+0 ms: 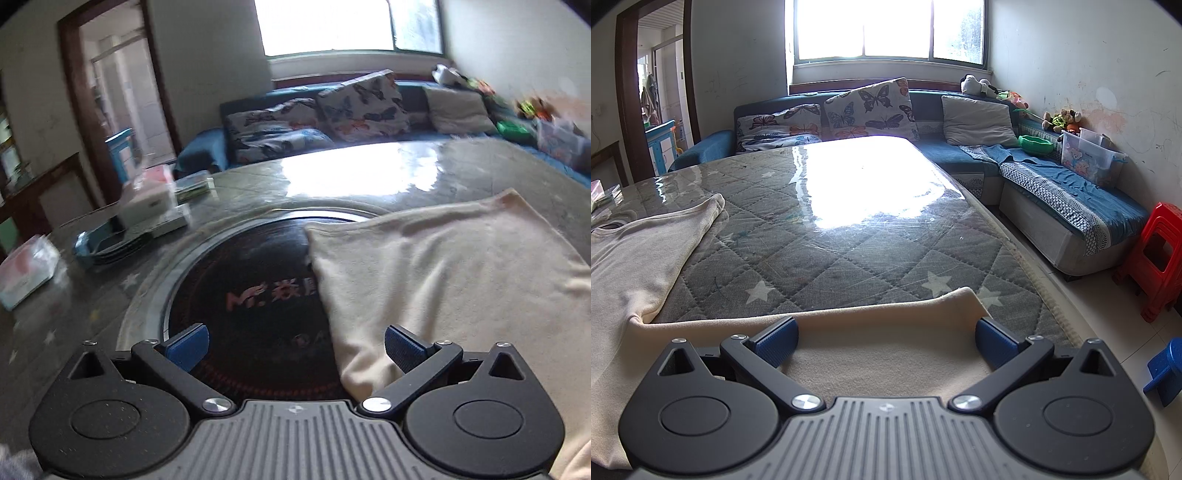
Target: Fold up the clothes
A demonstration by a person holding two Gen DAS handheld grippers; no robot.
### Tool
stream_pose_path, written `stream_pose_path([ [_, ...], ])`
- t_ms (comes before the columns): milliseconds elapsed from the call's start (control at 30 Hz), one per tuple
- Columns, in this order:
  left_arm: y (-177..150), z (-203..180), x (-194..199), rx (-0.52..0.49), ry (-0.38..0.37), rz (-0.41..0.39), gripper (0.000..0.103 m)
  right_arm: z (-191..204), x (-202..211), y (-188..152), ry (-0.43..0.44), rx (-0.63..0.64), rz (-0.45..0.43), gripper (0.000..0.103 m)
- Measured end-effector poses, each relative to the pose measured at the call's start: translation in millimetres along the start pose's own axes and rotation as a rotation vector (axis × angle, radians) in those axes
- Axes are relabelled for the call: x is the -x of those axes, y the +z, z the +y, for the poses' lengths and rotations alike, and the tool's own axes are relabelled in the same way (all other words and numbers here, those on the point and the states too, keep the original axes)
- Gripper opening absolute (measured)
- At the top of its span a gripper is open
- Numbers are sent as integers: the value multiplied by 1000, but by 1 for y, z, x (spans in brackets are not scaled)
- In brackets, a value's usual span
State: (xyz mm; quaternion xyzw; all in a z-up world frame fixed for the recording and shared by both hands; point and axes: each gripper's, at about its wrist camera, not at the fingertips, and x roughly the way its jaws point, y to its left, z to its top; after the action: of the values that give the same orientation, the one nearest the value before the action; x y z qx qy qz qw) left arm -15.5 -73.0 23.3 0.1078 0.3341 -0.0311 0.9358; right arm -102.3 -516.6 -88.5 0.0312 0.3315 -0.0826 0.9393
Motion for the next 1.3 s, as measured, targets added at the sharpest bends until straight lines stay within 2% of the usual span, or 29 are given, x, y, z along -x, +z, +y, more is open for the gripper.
stream_pose_path([
  [133, 4, -5, -21, -65, 24, 28, 103, 0, 0, 0, 0, 0, 0, 103],
  [333, 9, 6, -32, -36, 84, 36, 103, -1, 0, 0, 1, -1, 0, 103],
  [433, 12, 8, -35, -70, 106, 29, 103, -1, 0, 0, 1, -1, 0, 103],
  [533, 21, 3, -36, -88, 114, 44, 103, -1, 0, 0, 1, -1, 0, 103],
  [633, 32, -8, -34, -114, 89, 12, 103, -1, 0, 0, 1, -1, 0, 103],
  [833, 47, -36, -62, -216, 99, 25, 103, 0, -1, 0, 0, 0, 0, 103],
  [900, 49, -40, -68, -251, 137, -1, 103, 0, -1, 0, 0, -1, 0, 103],
  [1033, 58, -35, -77, -219, 179, 31, 103, 0, -1, 0, 0, 0, 0, 103],
  [1167, 60, -42, -68, -238, 219, 2, 103, 0, -1, 0, -1, 1, 0, 103],
  [1300, 57, -65, -35, -227, 96, -36, 103, 1, -1, 0, -4, 5, 1, 103],
])
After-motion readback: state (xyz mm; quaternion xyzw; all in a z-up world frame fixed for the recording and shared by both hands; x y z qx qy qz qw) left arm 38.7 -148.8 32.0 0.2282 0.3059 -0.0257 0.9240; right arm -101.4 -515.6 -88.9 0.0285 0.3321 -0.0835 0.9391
